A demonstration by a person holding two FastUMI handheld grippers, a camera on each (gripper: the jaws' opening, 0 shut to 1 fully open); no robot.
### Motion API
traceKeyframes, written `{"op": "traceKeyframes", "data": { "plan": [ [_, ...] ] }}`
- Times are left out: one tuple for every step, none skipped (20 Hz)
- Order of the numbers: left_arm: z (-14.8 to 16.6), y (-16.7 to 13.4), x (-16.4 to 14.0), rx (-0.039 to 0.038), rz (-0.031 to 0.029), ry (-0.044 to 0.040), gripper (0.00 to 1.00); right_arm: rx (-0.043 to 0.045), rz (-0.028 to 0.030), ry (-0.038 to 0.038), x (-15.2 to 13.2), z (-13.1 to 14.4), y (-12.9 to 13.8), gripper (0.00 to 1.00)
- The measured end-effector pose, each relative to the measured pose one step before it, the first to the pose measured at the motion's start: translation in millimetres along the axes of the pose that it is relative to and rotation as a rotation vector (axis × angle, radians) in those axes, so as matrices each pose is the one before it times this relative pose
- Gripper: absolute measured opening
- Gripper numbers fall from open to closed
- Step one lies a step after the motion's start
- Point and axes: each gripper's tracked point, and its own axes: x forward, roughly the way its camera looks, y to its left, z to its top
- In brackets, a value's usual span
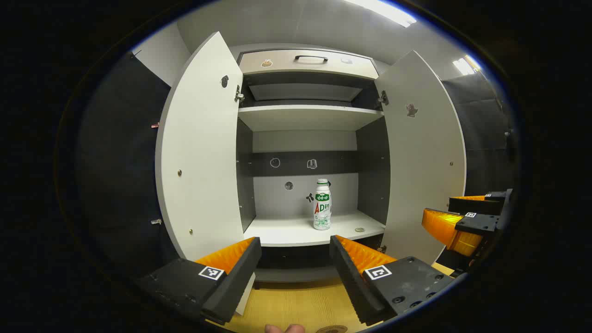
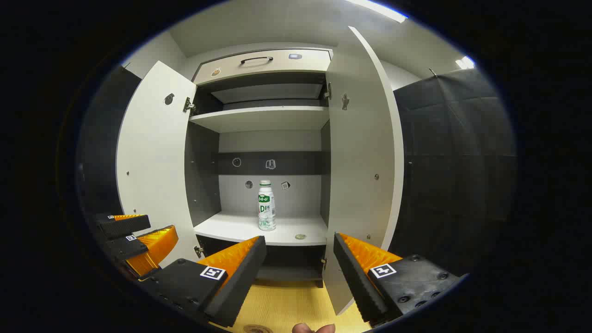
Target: Grasp the bottle in the cabinet with the left hand and place it on the coaster, then close the right door with the right hand and the left door with the left hand.
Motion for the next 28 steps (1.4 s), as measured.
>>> {"op": "traceKeyframes", "data": {
  "plan": [
    [0.8,-1.12,0.04,0.0011,-0.00091,-0.0013,0.94,0.00015,0.00011,0.00067,0.08,-0.2,-0.44,0.97],
    [-0.28,0.23,-0.2,0.00045,-0.00103,-0.00001,0.94,0.00011,0.00045,-0.00214,-0.4,0.61,-0.14,0.97],
    [0.7,-0.65,-0.45,-0.00005,-0.00029,-0.00077,0.94,-0.00008,-0.00083,-0.00039,-0.06,0.14,-0.37,0.97],
    [0.3,-0.23,0.06,-0.00083,-0.00042,-0.0018,0.95,0.00047,-0.00027,-0.00008,-0.2,0.08,-0.04,0.97],
    [0.95,-1.15,0.15,-0.00051,-0.00192,-0.00213,0.95,0.00135,0.00024,-0.00041,0.22,0.55,-0.03,0.97],
    [0.23,-0.24,-0.16,0.00019,0.00061,-0.00142,0.95,0.00057,0.00019,-0.00034,-0.14,0.42,-0.24,0.97],
    [0.24,-0.5,0.03,0.00029,-0.00095,0.0005,0.95,-0.0011,-0.00055,0.00093,0.01,-0.26,-0.17,0.97],
    [-0.48,-0.07,0.11,-0.00059,0.00032,-0.00065,0.94,-0.00129,-0.00142,0.00085,0.09,-0.11,-0.53,0.97],
    [0.69,-0.06,0.14,-0.0018,-0.00087,-0.00109,0.94,-0.00128,-0.0014,-0.00068,0.12,0.03,-1.01,0.97],
    [0.12,0.45,0.45,-0.00107,0.00054,-0.00018,0.94,-0.00044,-0.00179,0.00031,0.13,-0.3,-1.04,0.97],
    [0.16,0.62,0.38,-0.00096,0.00088,0.00027,0.95,0.00062,-0.0018,0.00006,0.58,0.05,-0.62,0.97],
    [-1.31,0.04,-0.28,-0.00062,0.00063,0.00272,0.95,0.00169,-0.00275,0.00135,-0.27,0.04,-1.03,0.97],
    [0.24,0.51,-0.11,-0.00007,0.00052,0.00077,0.95,0.0023,-0.00149,-0.00111,0.57,0.12,-0.49,0.97],
    [-0.35,-0.05,0.12,0.00142,-0.00123,-0.00075,0.94,0.00025,-0.00241,-0.00137,-0.13,0.67,-0.63,0.97],
    [0.72,0.12,-0.37,0.00271,-0.0012,-0.00147,0.95,0.00004,-0.00146,-0.00157,0.13,0.14,-0.27,0.97],
    [-0.43,0.12,-0.04,0.00301,-0.00047,0.00068,0.95,-0.00029,0.00001,-0.00027,-0.45,0.28,0.11,0.97],
    [0.11,0.49,0.13,0.00113,0.00009,0.00112,0.95,-0.00038,0.00122,0.00012,0.13,-0.31,0.07,0.97],
    [-0.67,-1.47,0.13,-0.00092,-0.00278,0.00126,0.95,-0.00084,0.0004,0.00022,-0.25,-0.04,-0.17,0.97],
    [0.33,-0.17,0.52,-0.00201,-0.00047,-0.00026,0.95,-0.00074,0.0019,-0.00222,-0.49,0.93,0.22,0.97],
    [-0.28,-0.89,0.78,-0.00164,-0.00304,0.00036,0.95,0.0008,0.00371,-0.00253,-0.66,0.91,0.11,0.97],
    [0.47,-1.29,1.35,-0.00012,-0.00316,-0.00009,0.95,0.00077,0.00363,-0.00265,-0.51,0.73,0.13,0.97],
    [0.24,-1.73,1.83,0.00124,-0.00447,-0.00117,0.95,0.00138,0.0011,-0.00185,-0.28,0.96,-0.69,0.97],
    [1.28,-2.5,2.28,0.00167,-0.00582,-0.00248,0.94,0.00061,0.00248,-0.0028,-0.44,0.42,-0.53,0.97],
    [0.71,-2.77,2.41,0.00166,-0.00654,-0.00204,0.94,-0.00102,-0.00042,-0.00234,-1.08,0.78,-2.07,0.97],
    [1.48,-2.02,3.48,0.00147,-0.0041,-0.00213,0.94,-0.00073,-0.00104,-0.00176,-1.31,0.33,-2.19,0.97],
    [0.47,-3.37,4.12,0.00072,-0.00715,-0.00189,0.94,-0.0003,-0.0028,-0.00258,-1.88,1.01,-3.37,0.97],
    [1.05,-3.95,5.38,0.00169,-0.00835,0.00115,0.94,0.00097,-0.00122,-0.00172,-1.84,0.45,-2.67,0.97],
    [0.4,-3.63,6.55,0.00329,-0.00825,-0.00084,0.95,0.00081,-0.00386,-0.0008,-2.39,0.07,-3.95,0.97]
  ]
}}
